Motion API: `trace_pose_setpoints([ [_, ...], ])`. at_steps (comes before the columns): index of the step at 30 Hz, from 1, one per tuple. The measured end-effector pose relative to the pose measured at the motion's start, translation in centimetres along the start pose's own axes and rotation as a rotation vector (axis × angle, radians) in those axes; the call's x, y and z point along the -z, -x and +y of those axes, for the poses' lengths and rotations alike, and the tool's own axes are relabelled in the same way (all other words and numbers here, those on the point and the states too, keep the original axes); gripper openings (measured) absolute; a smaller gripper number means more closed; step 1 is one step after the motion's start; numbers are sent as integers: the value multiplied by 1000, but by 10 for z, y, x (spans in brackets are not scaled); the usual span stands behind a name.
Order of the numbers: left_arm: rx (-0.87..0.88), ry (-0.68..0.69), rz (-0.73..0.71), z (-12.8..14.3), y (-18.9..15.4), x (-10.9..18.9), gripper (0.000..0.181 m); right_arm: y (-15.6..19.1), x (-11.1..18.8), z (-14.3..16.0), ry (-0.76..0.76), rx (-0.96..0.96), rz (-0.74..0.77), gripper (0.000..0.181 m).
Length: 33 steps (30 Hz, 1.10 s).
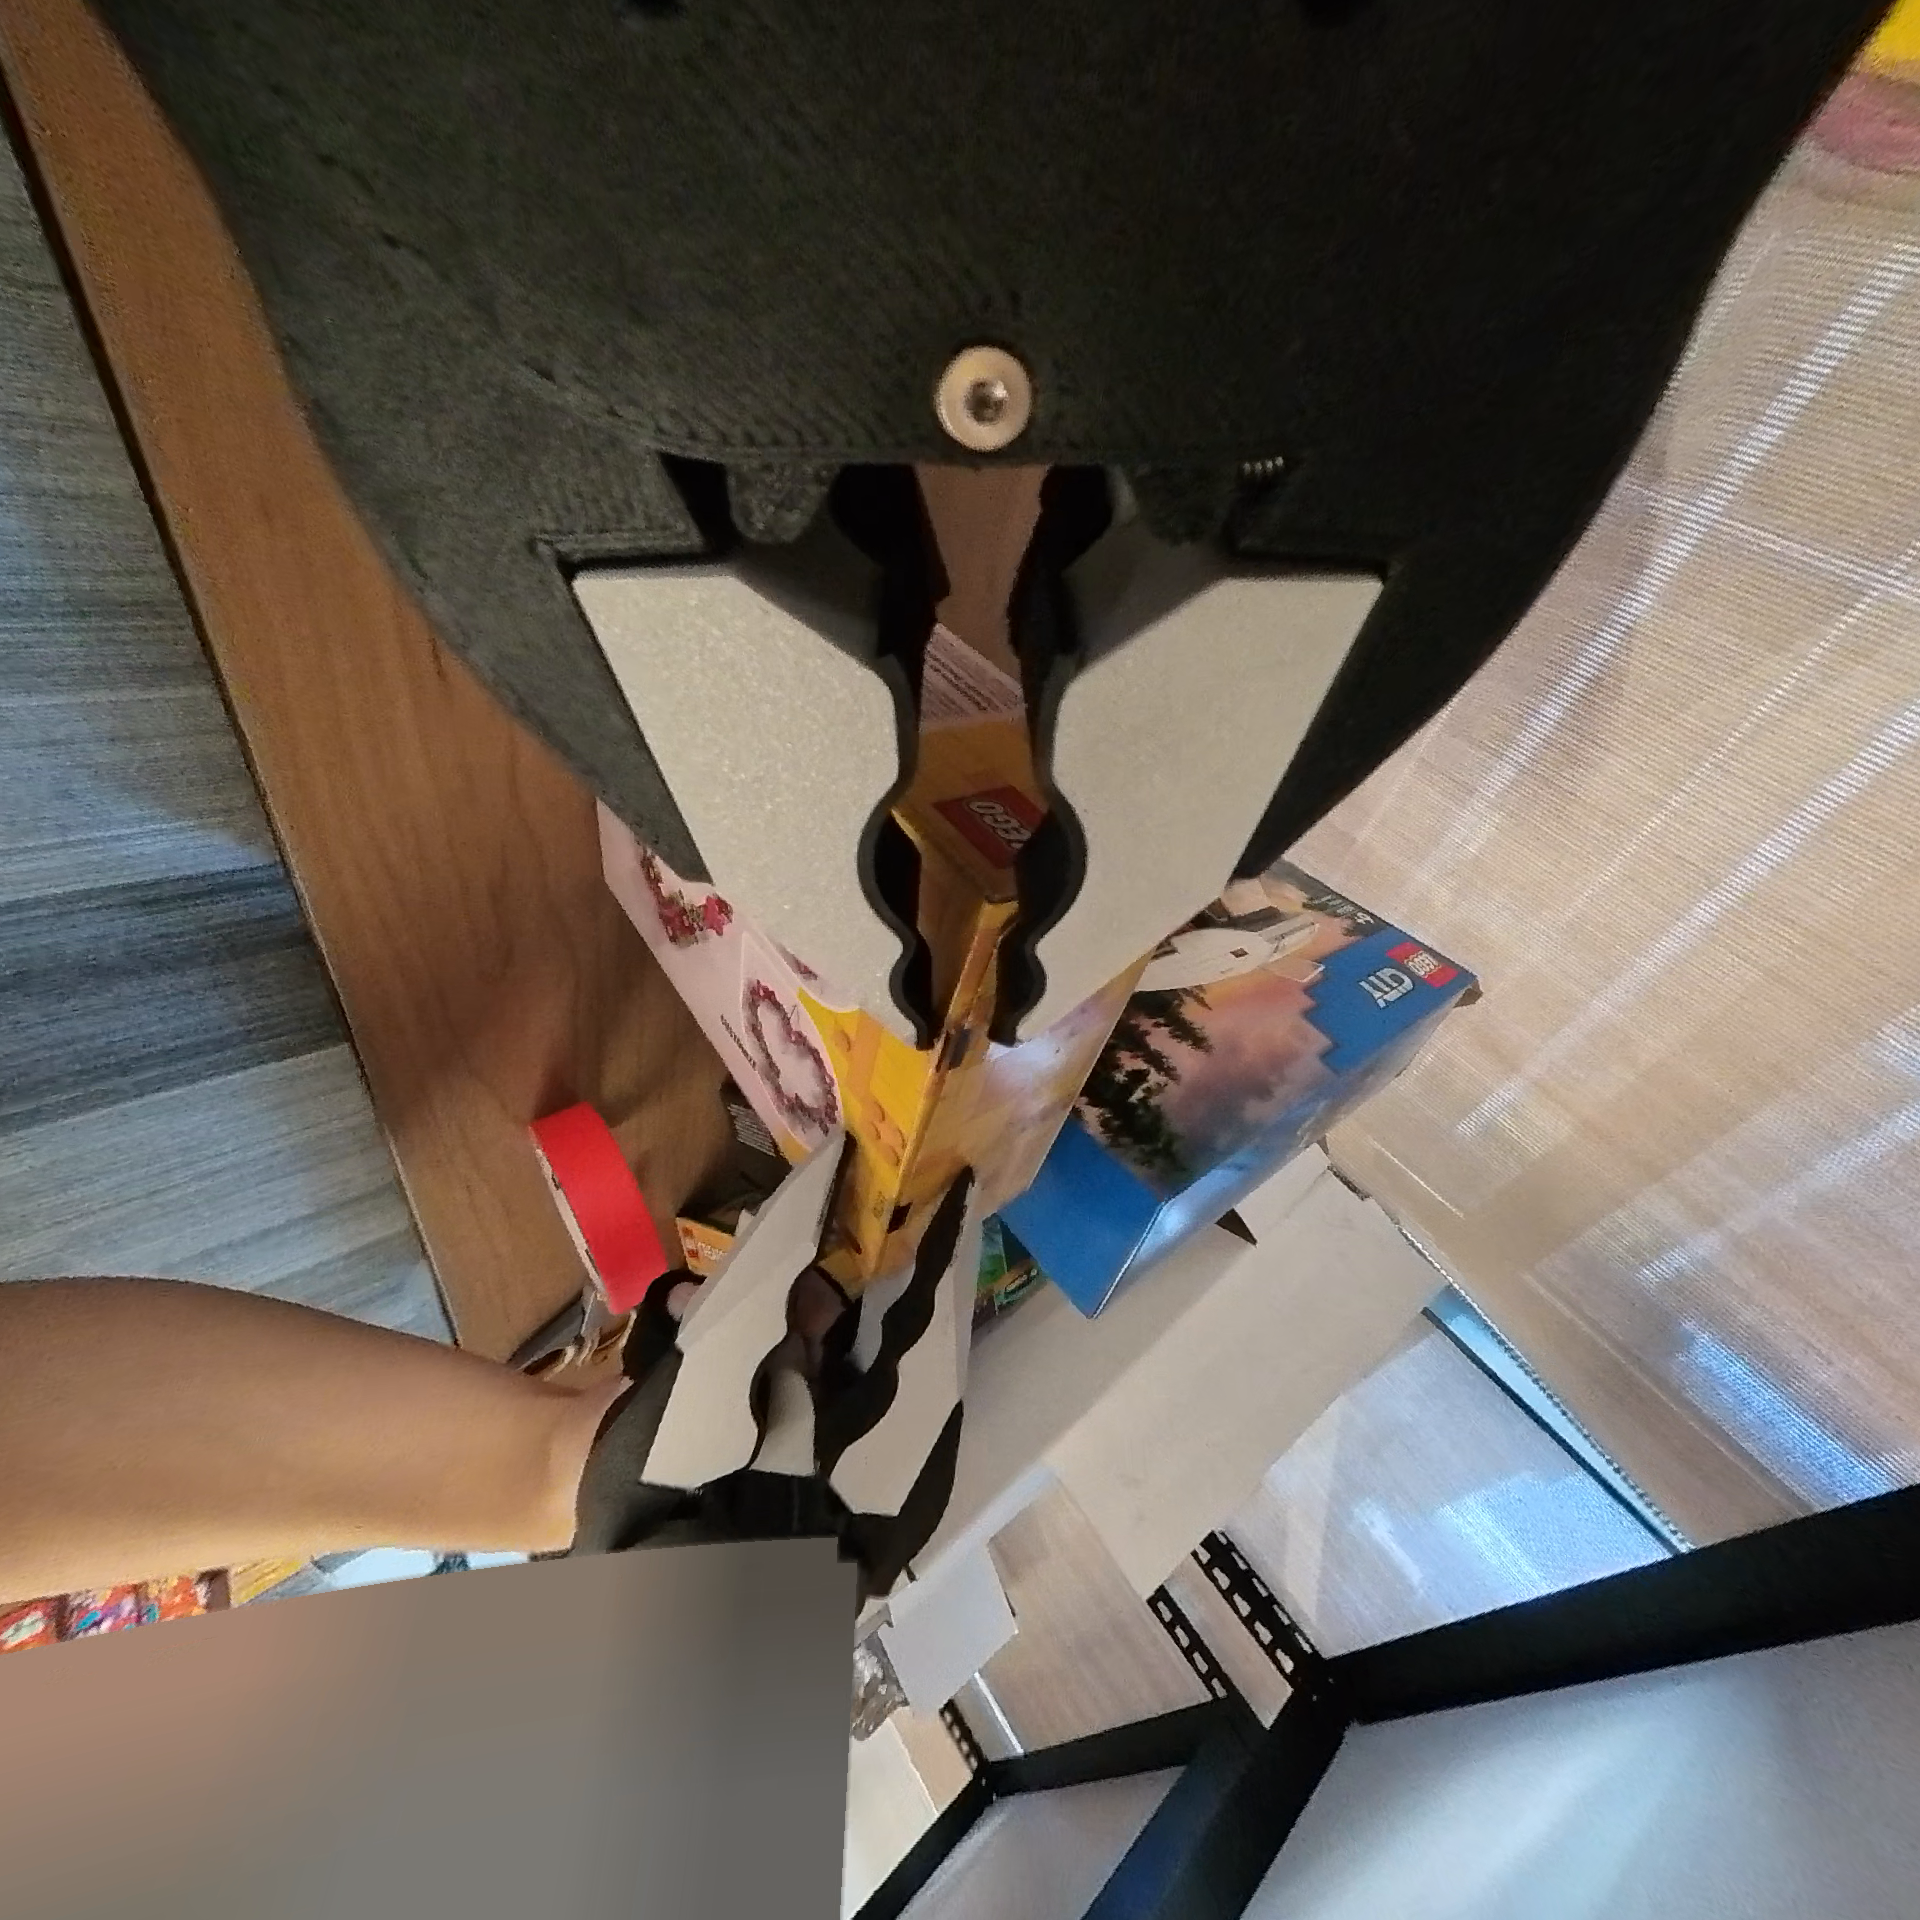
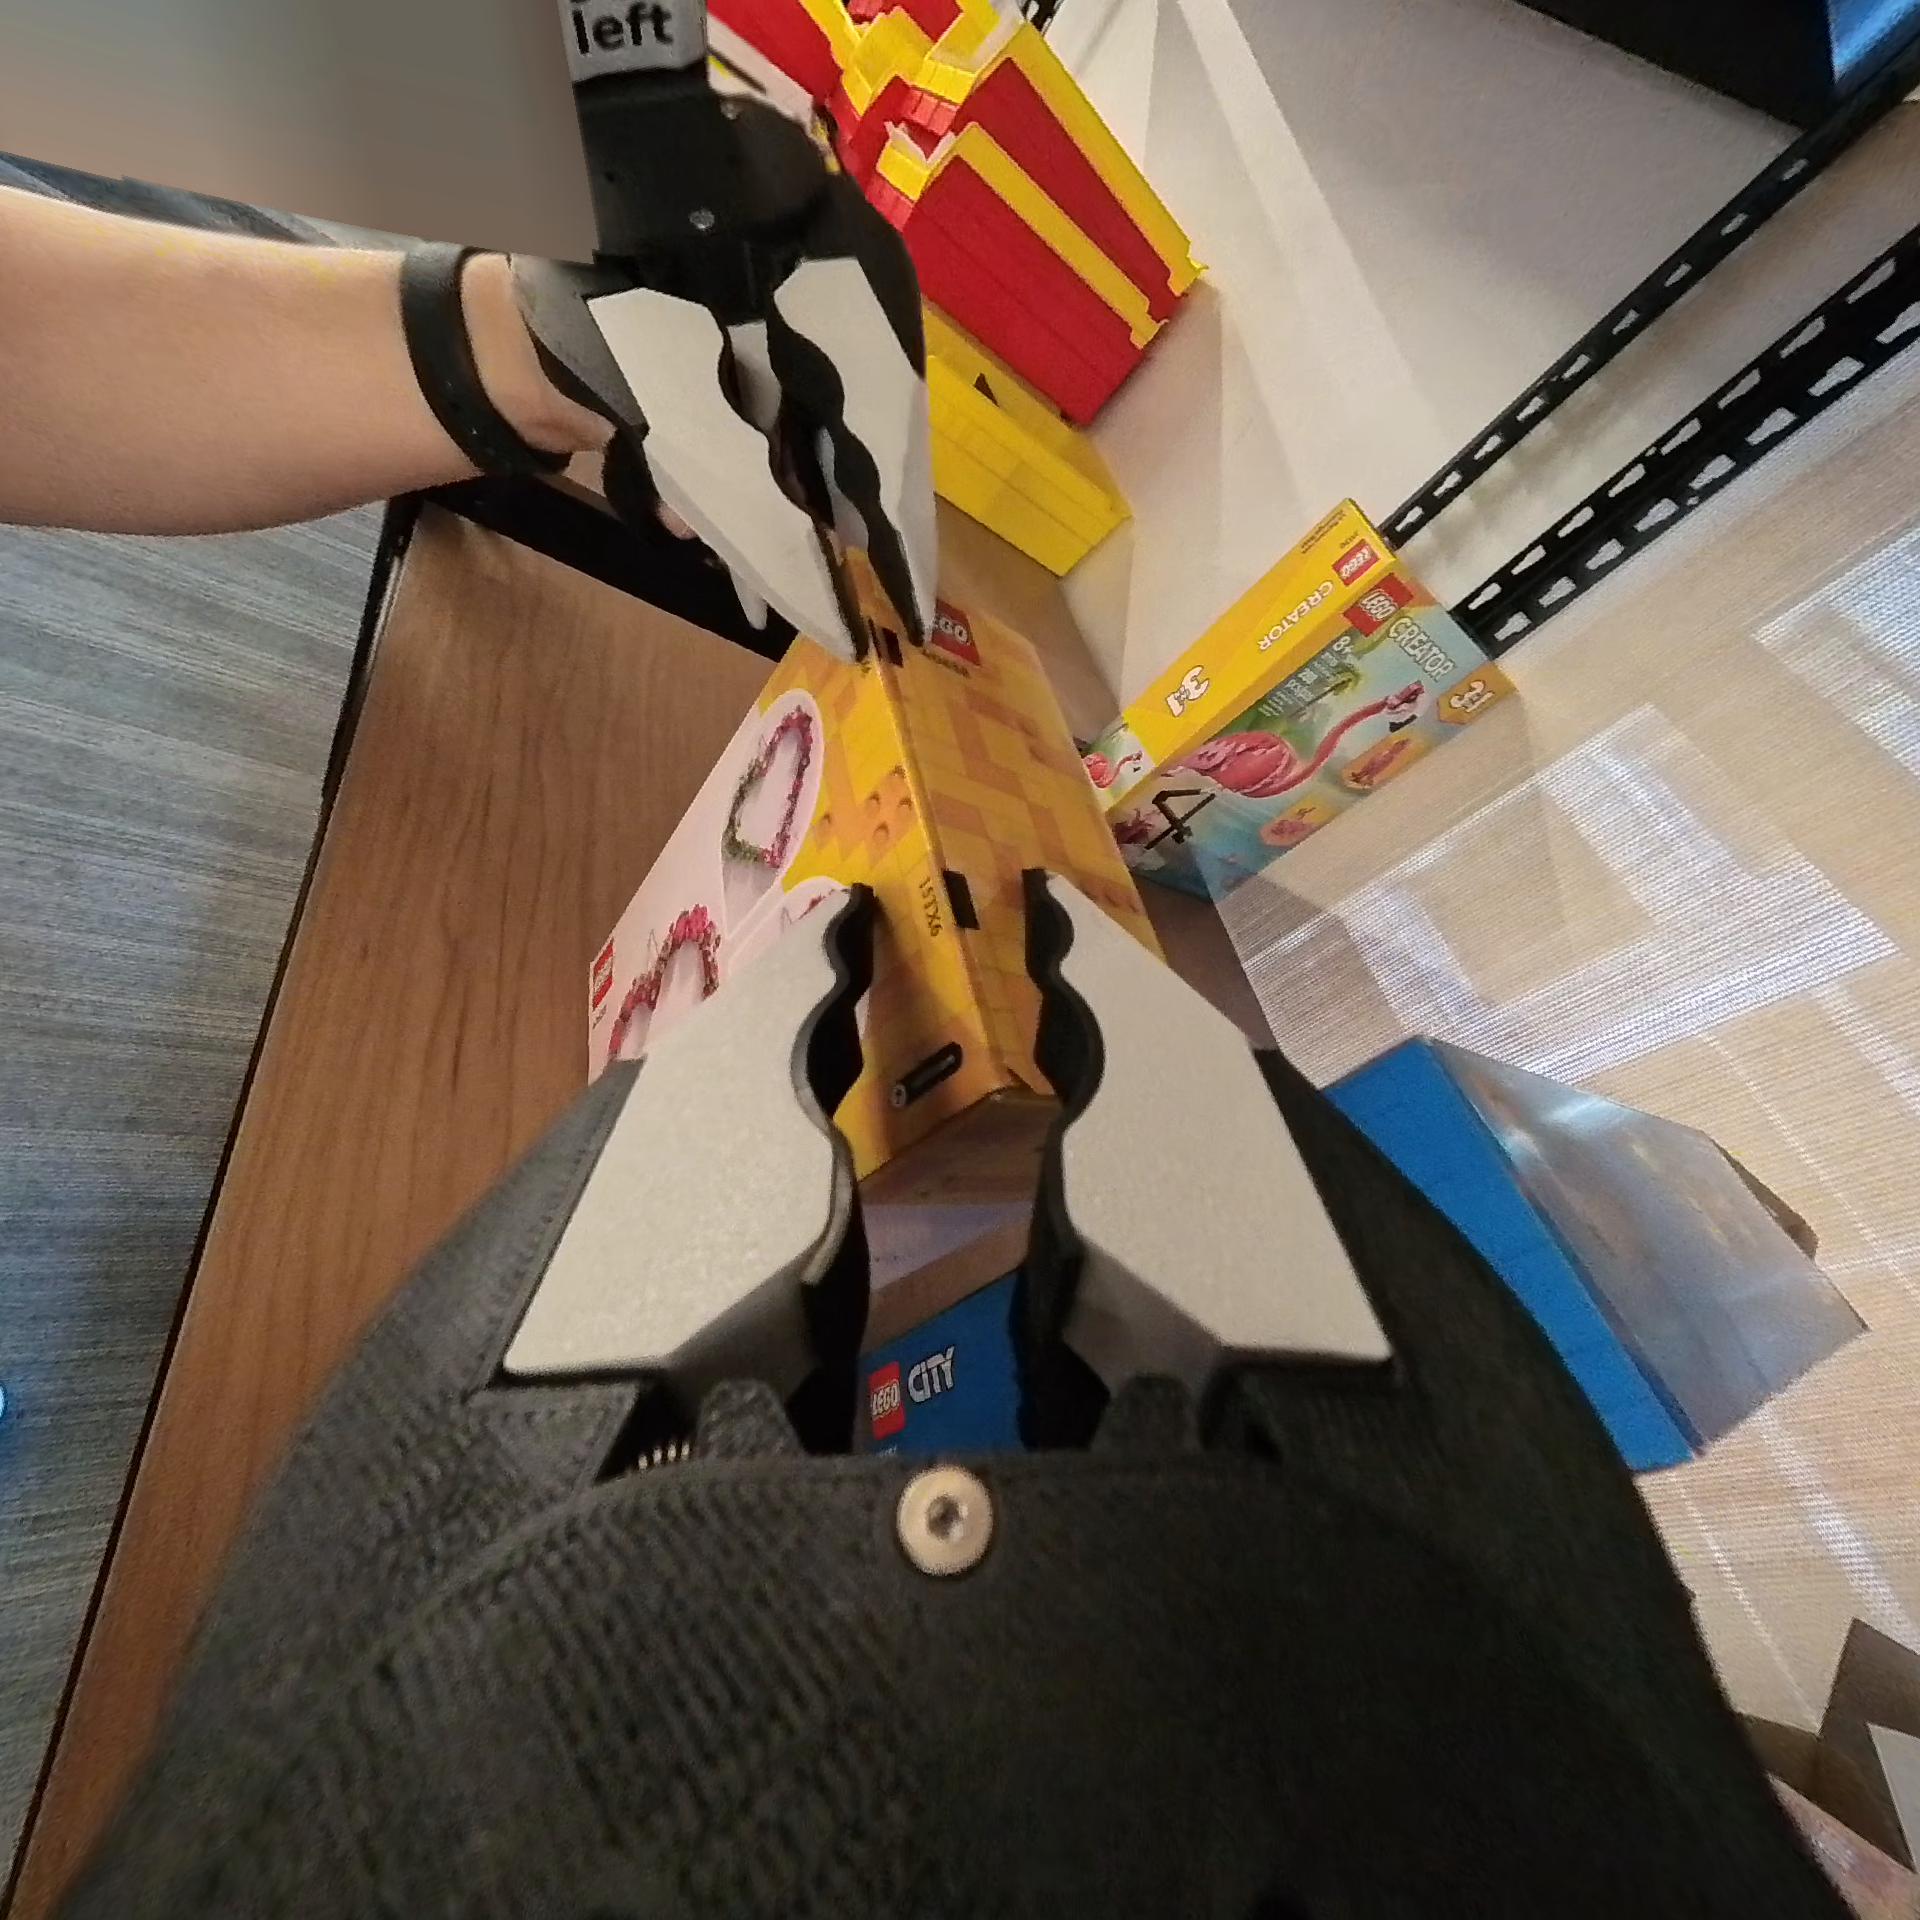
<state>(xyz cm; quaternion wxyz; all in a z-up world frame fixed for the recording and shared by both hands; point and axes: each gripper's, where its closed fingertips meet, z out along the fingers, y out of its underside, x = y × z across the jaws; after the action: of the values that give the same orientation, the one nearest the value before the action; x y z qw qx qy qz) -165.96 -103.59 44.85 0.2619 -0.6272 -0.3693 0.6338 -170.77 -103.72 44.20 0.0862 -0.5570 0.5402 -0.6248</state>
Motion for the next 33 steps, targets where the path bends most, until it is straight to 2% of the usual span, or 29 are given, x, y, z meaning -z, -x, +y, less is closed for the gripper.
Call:
trace_pose_setpoints([
  [10, 55, -61, 6, 0, 2, 0, 9, -2, -1, 1, 36, -20, 31, 28],
  [20, 111, -96, -39, -1, 1, 1, 10, -1, 0, 0, 8, -22, 84, 27],
  [26, 91, -114, -70, -1, 3, 0, 10, -2, 1, 0, 31, -2, 119, 28],
  [29, 73, -121, -83, -2, 2, 1, 10, -2, 17, -9, 27, 14, 153, 29],
  [33, 72, -125, -112, -3, 3, 1, 11, -4, 77, -38, -102, -10, 313, 30],
])
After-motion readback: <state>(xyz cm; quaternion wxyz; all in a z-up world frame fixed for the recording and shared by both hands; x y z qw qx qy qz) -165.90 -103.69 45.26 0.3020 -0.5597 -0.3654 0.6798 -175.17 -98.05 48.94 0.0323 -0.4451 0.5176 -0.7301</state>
